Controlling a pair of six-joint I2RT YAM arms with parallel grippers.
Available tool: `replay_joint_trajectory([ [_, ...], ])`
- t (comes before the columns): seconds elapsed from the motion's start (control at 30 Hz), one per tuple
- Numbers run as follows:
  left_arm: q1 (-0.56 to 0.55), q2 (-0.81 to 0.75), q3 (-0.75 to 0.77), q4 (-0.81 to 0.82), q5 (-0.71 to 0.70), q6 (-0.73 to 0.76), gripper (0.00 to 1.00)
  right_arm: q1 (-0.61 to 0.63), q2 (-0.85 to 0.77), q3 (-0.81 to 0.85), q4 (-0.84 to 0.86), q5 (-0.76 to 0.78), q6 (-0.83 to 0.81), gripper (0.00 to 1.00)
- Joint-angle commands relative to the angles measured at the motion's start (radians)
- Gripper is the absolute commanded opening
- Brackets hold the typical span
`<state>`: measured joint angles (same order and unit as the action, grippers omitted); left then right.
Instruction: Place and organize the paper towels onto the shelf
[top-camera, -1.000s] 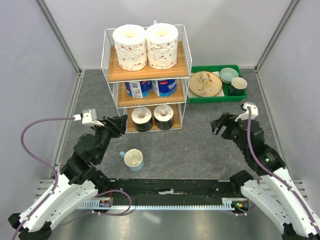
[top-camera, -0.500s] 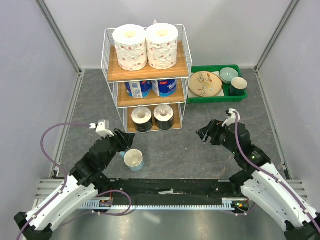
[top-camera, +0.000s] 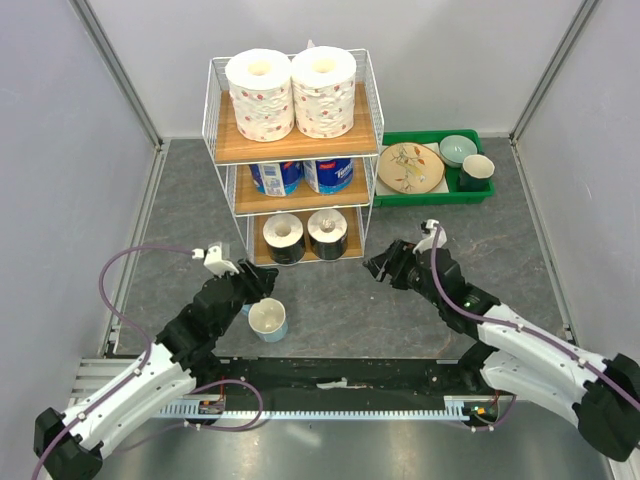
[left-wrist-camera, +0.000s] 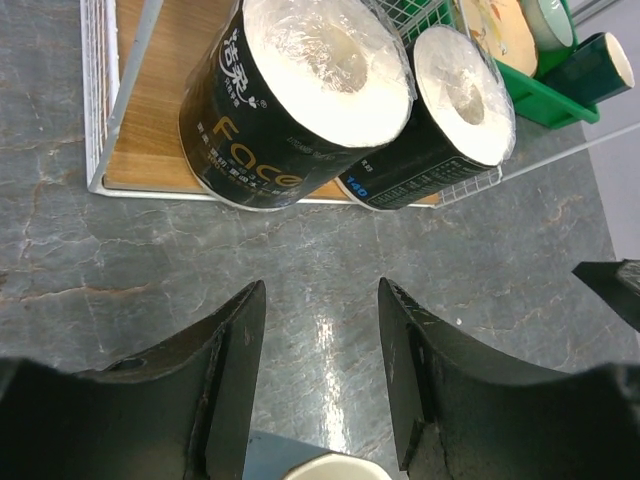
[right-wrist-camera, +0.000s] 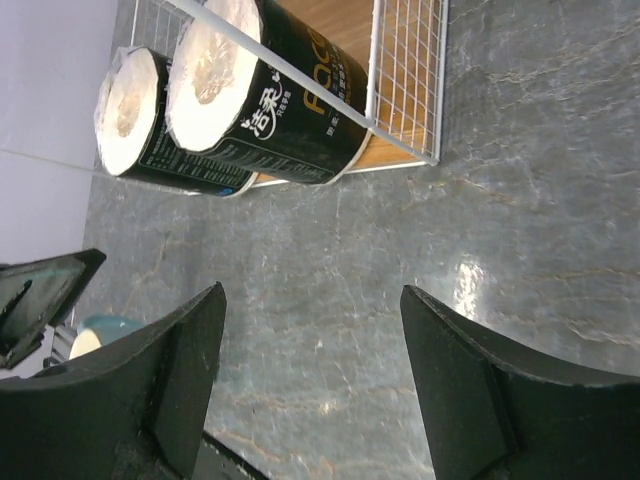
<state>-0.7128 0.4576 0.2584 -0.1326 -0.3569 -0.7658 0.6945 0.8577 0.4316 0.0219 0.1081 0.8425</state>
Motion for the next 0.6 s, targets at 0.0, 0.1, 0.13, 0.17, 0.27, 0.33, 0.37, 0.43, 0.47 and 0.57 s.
replay_joint_trajectory([
  [0.0, 0.001, 0.006, -0.027, 0.128, -0.017, -0.015, 0.56, 0.045, 0.089, -0.002, 0.199, 0.079, 0.050, 0.79],
  [0.1, 0.001, 0.030, -0.031, 0.172, -0.033, -0.012, 0.56, 0.078, 0.167, 0.006, 0.257, 0.108, 0.070, 0.79],
  [0.13, 0.001, 0.041, -0.031, 0.192, -0.034, -0.010, 0.56, 0.085, 0.203, 0.006, 0.294, 0.125, 0.081, 0.78],
  [0.17, 0.001, 0.050, -0.033, 0.203, -0.040, -0.009, 0.56, 0.095, 0.224, 0.007, 0.314, 0.130, 0.087, 0.78],
  [0.27, 0.001, 0.093, -0.034, 0.249, -0.056, -0.007, 0.56, 0.102, 0.293, 0.015, 0.384, 0.145, 0.112, 0.77],
  [0.33, 0.001, 0.124, -0.036, 0.283, -0.062, -0.004, 0.55, 0.103, 0.340, 0.018, 0.429, 0.150, 0.130, 0.76],
  [0.37, 0.001, 0.134, -0.036, 0.289, -0.068, -0.003, 0.55, 0.103, 0.354, 0.027, 0.438, 0.150, 0.133, 0.76],
  [0.43, 0.001, 0.154, -0.038, 0.303, -0.076, 0.000, 0.54, 0.105, 0.398, 0.041, 0.460, 0.151, 0.139, 0.74],
  [0.47, 0.001, 0.161, -0.042, 0.318, -0.086, 0.002, 0.54, 0.105, 0.412, 0.051, 0.466, 0.153, 0.139, 0.73],
  [0.57, 0.001, 0.180, -0.051, 0.349, -0.096, 0.003, 0.52, 0.105, 0.458, 0.062, 0.498, 0.168, 0.150, 0.71],
])
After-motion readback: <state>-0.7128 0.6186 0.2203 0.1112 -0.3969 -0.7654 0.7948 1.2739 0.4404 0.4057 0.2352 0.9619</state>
